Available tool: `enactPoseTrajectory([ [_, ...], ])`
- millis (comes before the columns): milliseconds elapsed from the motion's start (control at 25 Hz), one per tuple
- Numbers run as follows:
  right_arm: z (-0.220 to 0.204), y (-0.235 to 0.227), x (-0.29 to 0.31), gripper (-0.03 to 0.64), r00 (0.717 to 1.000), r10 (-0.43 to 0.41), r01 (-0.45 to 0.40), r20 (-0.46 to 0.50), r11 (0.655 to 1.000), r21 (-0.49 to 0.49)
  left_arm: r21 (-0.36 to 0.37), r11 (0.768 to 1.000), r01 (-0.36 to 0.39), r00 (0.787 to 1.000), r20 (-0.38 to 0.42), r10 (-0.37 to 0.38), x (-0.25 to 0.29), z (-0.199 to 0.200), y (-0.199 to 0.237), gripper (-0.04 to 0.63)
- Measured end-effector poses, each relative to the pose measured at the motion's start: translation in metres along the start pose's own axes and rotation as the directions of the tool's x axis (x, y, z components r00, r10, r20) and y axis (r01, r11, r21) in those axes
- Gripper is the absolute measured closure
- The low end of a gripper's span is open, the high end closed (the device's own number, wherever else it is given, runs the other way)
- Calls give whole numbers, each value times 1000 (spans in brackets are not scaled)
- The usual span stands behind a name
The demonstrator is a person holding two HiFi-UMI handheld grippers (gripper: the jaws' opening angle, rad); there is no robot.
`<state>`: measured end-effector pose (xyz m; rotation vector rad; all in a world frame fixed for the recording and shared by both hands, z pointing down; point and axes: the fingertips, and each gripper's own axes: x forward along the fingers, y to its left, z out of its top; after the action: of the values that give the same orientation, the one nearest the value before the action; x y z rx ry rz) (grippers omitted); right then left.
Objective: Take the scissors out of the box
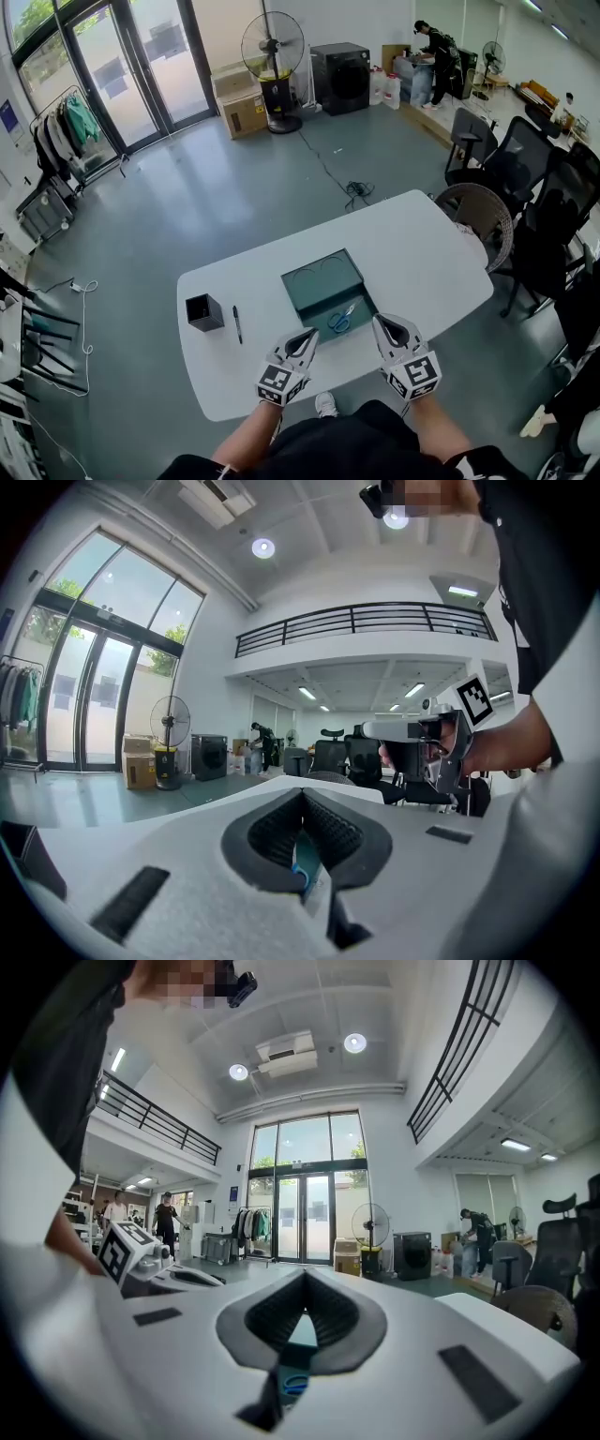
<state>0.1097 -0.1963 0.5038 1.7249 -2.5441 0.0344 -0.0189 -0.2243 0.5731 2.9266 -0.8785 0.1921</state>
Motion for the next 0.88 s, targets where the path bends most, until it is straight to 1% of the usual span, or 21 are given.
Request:
enactPoseTrajectory([
  [320,-3,-21,39,612,1000,9,-9,-10,1000,11,-17,1000,-4,1000,-30,3,27,-10,29,583],
  [520,-4,-36,59,612,999,51,-51,-16,999,11,-17,999,-29,999,-45,28,48,-14,42,583],
  [720,-4,-62,73,612,996,88,-88,-23,996,15,17,999,-30,994,-101,31,76,-24,42,583],
  [880,-7,-78,84,612,992,120,-119,-28,993,17,78,997,-14,984,-176,28,97,-43,40,583],
])
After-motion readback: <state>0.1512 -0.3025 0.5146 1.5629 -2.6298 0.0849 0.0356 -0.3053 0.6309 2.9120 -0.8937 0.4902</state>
